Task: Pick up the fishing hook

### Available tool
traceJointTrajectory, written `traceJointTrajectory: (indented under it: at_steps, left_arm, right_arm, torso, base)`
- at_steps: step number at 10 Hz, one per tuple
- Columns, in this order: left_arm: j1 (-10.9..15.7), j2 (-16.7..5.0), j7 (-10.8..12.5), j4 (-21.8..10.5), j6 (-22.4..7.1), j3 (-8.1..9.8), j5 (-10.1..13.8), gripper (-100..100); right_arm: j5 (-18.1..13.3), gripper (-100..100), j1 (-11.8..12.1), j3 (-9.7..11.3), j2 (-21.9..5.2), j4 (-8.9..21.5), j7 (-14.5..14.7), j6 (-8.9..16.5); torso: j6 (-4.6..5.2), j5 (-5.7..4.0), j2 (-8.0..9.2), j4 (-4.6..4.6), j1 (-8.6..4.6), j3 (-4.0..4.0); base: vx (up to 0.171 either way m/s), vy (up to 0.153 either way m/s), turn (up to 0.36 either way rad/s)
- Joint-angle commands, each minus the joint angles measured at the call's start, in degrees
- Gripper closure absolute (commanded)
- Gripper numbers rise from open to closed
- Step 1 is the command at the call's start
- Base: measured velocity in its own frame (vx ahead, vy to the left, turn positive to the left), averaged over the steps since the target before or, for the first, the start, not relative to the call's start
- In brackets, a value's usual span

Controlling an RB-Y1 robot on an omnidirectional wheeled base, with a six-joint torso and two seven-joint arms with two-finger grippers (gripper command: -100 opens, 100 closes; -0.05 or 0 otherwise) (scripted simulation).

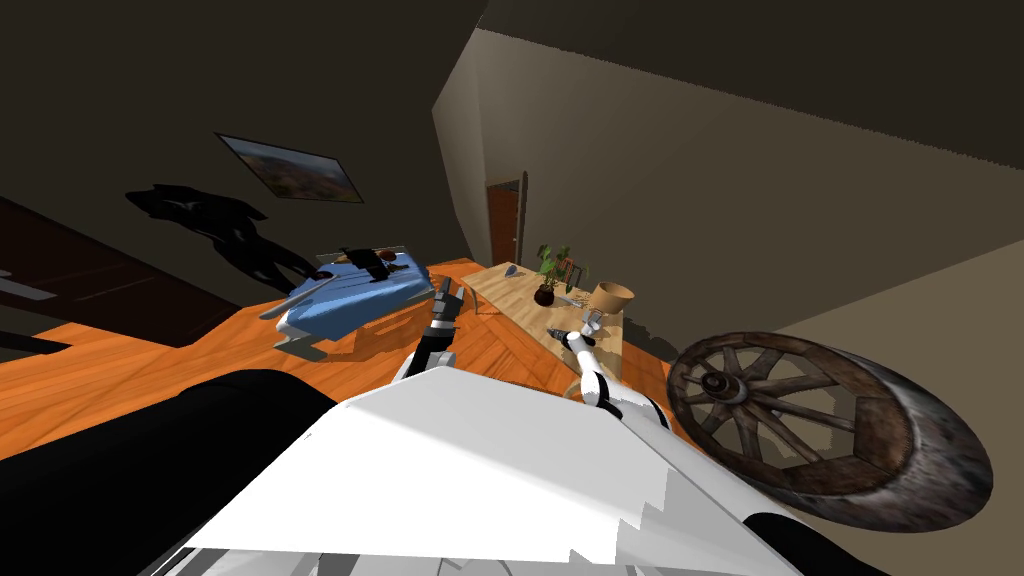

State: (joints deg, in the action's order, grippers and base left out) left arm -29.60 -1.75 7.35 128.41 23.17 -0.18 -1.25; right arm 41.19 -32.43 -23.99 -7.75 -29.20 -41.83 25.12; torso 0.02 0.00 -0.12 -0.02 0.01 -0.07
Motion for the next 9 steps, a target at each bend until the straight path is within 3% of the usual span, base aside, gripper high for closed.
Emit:
traceJointTrajectory:
  at_steps: [1, 6, 8, 9]
  left_arm:
    - [0.00, 0.00, 0.00, 0.00, 0.00, 0.00, 0.00, 0]
    - [0.00, 0.00, 0.00, 0.00, 0.00, 0.00, 0.00, 0]
    - [0.00, 0.00, 0.00, 0.00, 0.00, 0.00, 0.00, 0]
    - [0.00, 0.00, 0.00, 0.00, 0.00, 0.00, 0.00, 0]
  right_arm:
    - [1.79, -100, -1.46, -0.20, -0.03, 2.82, 0.13, 0.11]
    - [3.17, -100, -3.27, -0.43, 0.30, 5.45, -1.73, 1.24]
    - [2.85, -100, -3.03, -0.36, 0.34, 4.95, -2.12, 1.41]
    - [2.99, 0, -3.12, -0.40, 0.30, 5.15, -1.90, 1.33]
  torso:
    - [0.00, 0.00, 0.00, 0.00, 0.00, 0.00]
    - [0.01, 0.00, 0.05, 0.01, 0.01, 0.03]
    - [0.01, 0.00, 0.06, 0.01, 0.00, 0.03]
    - [0.01, 0.00, 0.09, 0.02, 0.01, 0.05]
  base:
    - [0.023, -0.002, -0.006]
    - [0.022, -0.006, -0.004]
    - [0.012, -0.004, 0.000]
    - [0.000, 0.000, 0.000]
